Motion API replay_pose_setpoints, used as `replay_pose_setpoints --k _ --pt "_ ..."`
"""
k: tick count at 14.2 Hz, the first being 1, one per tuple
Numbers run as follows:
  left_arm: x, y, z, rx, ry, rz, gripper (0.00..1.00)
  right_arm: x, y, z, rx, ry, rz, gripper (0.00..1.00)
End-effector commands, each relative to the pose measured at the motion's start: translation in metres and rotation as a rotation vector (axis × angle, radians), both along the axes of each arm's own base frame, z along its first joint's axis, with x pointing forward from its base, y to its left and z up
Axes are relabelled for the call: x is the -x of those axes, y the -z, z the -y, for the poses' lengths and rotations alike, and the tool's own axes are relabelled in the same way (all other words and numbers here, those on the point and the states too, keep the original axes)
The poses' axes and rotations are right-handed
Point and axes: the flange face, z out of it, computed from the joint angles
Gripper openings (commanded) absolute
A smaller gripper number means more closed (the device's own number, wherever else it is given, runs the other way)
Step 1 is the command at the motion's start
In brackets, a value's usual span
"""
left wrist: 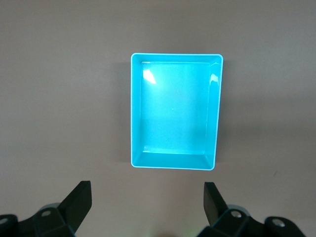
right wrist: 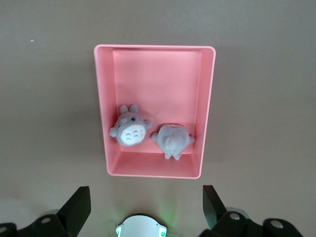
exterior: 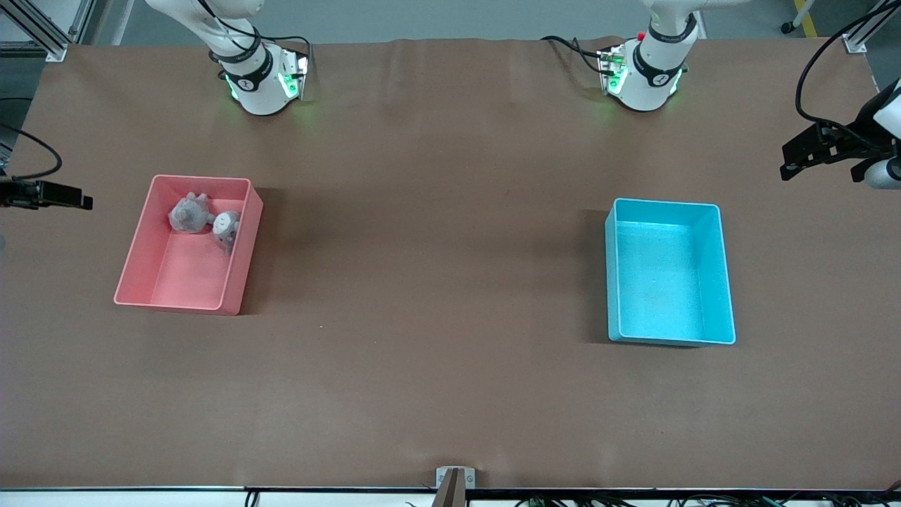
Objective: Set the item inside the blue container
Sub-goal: 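Reach the right gripper down into the pink box toward the round plush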
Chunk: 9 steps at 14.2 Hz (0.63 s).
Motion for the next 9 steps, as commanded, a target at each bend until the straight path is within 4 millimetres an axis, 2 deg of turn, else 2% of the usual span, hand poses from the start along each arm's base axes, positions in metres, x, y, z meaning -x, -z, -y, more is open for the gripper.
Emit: replay_pose_setpoints --k 1,2,5,9 --pt "-0.001 -0.002 -0.007 -0.011 -0.002 -0.001 1.00 0.009 0.032 0.014 -0.008 0.013 0.011 1.00" --pt "-0.001 -0.001 -0.006 -0.014 -0.001 -0.003 1.00 0.012 0.050 0.014 -0.010 0.016 0.001 1.00" --pt "-0.002 0.003 0.001 -0.018 0.024 -0.017 1.00 0.035 0.105 0.010 0.010 0.105 -0.022 1.00" --pt "-0.003 0.005 -0.003 -0.016 0.022 -0.021 1.00 0.067 0.175 0.007 0.039 0.123 0.019 1.00"
